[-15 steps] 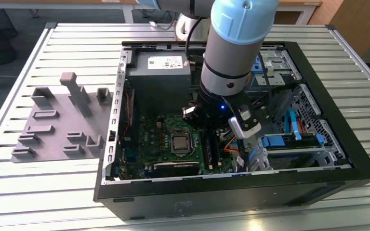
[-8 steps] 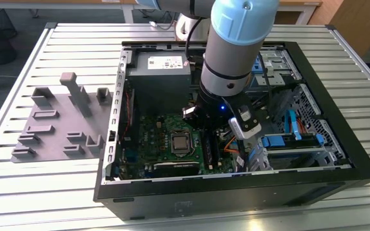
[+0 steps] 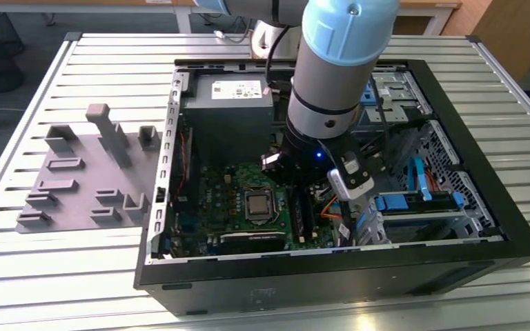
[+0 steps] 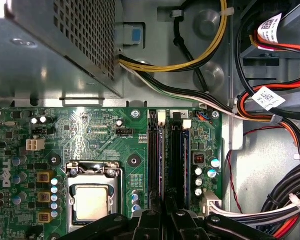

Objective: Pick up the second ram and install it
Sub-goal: 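Insert the second ram into the second slot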

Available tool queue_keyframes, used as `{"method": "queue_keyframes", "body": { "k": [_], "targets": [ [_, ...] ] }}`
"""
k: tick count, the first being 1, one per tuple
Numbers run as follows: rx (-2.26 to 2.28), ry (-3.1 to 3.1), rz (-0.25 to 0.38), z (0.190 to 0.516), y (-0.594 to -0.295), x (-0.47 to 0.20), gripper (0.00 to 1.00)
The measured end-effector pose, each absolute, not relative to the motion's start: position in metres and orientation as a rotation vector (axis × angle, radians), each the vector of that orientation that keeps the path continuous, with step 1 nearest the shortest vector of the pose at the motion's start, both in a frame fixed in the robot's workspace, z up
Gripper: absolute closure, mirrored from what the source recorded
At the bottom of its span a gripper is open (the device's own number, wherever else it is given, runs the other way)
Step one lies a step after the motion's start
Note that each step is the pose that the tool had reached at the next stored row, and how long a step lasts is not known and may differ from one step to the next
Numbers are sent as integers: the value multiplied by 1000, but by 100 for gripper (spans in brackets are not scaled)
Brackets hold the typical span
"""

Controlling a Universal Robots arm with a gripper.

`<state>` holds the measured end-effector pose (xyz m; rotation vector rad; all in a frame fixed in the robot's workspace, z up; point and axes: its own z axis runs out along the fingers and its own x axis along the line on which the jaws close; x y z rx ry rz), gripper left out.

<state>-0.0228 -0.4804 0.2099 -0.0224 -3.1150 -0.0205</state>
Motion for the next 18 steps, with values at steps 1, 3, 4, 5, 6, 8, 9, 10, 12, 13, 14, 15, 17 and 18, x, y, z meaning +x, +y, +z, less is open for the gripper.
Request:
{"method": "queue_keyframes", "body": {
  "k": [1, 3, 4, 5, 6, 8, 9, 10, 12, 13, 14, 15, 17, 18],
  "targets": [
    [-22, -3115, -20, 209, -480, -23, 86],
    [-22, -3115, -20, 208, -480, -23, 86],
    [-22, -3115, -20, 208, -480, -23, 86],
    [-22, -3115, -20, 207, -480, -23, 86],
    [-22, -3115, -20, 207, -480, -23, 86],
    [-22, -3115, -20, 207, -480, -23, 86],
    [-22, -3115, -20, 206, -480, -23, 86],
    [-22, -3115, -20, 206, -480, -23, 86],
    [-22, -3115, -20, 205, -480, -23, 86],
    [-22, -3115, -20, 205, -480, -23, 86],
    [-22, -3115, -20, 205, -480, -23, 86],
    [-22, -3115, -20, 205, -480, -23, 86],
    [-22, -3115, -20, 204, -480, -23, 86],
    [-22, -3115, -20, 204, -480, -23, 86]
  ]
}}
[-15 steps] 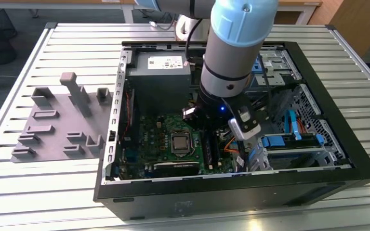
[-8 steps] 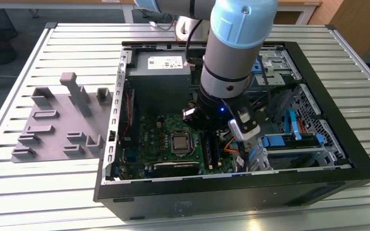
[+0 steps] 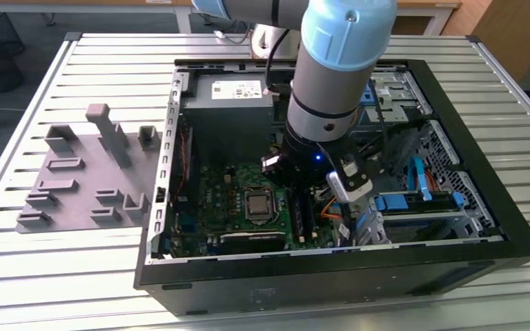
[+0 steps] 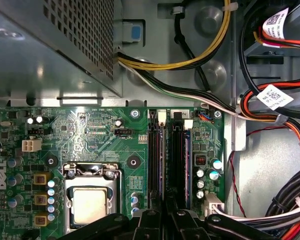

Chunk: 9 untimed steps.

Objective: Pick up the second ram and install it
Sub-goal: 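Insert the second ram into the second slot, then press down the second ram until it locks into place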

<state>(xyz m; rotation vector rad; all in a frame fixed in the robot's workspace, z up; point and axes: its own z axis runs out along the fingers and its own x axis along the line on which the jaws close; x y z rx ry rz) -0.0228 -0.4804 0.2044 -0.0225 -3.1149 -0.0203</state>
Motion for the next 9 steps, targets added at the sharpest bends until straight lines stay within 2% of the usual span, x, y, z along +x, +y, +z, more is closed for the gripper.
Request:
{"method": "queue_keyframes", "body": {
  "k": [7, 8, 9],
  "targets": [
    [-23, -3115, -20, 204, -480, -23, 85],
    [-23, -3115, -20, 204, -480, -23, 78],
    [-23, -3115, -21, 204, -480, -23, 78]
  ]
}}
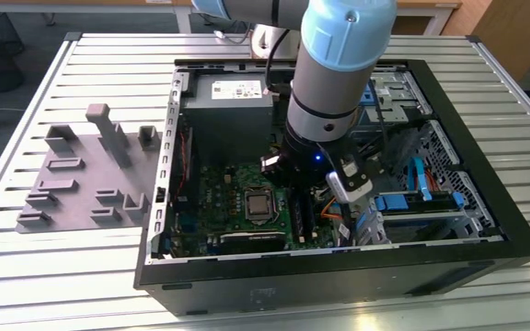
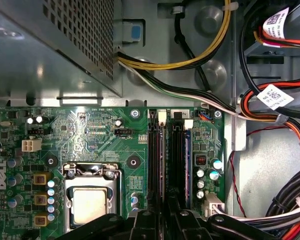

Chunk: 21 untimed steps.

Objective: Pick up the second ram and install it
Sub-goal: 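Press down the second ram until it locks into place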

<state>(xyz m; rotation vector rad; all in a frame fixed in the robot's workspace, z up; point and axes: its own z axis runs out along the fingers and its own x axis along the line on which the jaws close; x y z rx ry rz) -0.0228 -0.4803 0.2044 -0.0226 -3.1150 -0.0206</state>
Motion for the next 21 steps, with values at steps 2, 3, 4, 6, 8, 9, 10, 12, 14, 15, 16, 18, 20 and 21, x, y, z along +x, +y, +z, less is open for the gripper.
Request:
{"method": "queue_keyframes", "body": {
  "k": [2, 3, 4, 6, 8, 9, 10, 12, 14, 15, 16, 18, 20, 21],
  "targets": [
    [-23, -3115, -20, 208, -480, -23, 78],
    [-23, -3115, -20, 210, -480, -23, 78],
    [-23, -3114, -20, 213, -480, -23, 78],
    [-23, -3114, -20, 220, -480, -23, 78],
    [-23, -3113, -20, 228, -480, -23, 78],
    [-23, -3112, -20, 232, -480, -23, 78],
    [-22, -3112, -20, 235, -480, -23, 78],
    [-23, -3111, -20, 238, -480, -23, 80],
    [-23, -3111, -20, 238, -480, -23, 86],
    [-22, -3111, -20, 238, -480, -23, 89],
    [-23, -3110, -20, 238, -480, -23, 89],
    [-23, -3110, -20, 238, -480, -23, 89],
    [-23, -3110, -20, 238, -480, -23, 89],
    [-23, -3110, -20, 237, -480, -23, 89]
  ]
}}
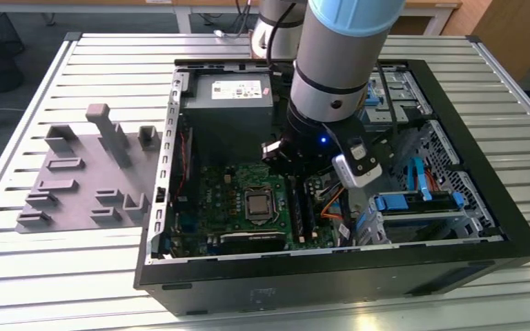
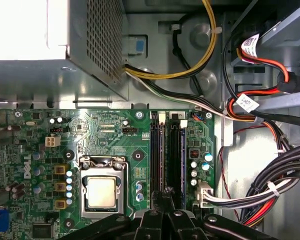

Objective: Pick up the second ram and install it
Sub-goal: 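Press down the second ram until it locks into place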

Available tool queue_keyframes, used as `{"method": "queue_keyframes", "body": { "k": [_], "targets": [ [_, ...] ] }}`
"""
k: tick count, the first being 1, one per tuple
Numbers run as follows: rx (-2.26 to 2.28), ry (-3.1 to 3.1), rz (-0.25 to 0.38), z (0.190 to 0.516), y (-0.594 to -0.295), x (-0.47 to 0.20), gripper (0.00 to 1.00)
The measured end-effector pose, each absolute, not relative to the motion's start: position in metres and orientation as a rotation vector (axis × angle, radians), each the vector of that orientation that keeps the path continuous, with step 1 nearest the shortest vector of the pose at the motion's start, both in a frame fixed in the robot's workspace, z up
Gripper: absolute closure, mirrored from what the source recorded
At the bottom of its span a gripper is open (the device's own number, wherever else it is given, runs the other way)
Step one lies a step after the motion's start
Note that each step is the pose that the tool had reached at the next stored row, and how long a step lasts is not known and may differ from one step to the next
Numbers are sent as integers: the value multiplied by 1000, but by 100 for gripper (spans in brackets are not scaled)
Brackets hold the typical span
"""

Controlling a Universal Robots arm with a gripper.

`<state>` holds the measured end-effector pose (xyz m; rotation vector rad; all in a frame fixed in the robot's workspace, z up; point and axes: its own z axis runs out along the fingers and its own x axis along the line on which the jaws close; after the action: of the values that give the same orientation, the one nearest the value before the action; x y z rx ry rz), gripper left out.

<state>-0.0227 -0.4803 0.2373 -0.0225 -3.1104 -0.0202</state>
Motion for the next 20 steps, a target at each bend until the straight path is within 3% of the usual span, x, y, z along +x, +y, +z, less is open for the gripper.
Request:
{"method": "queue_keyframes", "body": {
  "k": [20],
  "targets": [
    [-23, -3110, -20, 216, -480, -22, 89]
  ]
}}
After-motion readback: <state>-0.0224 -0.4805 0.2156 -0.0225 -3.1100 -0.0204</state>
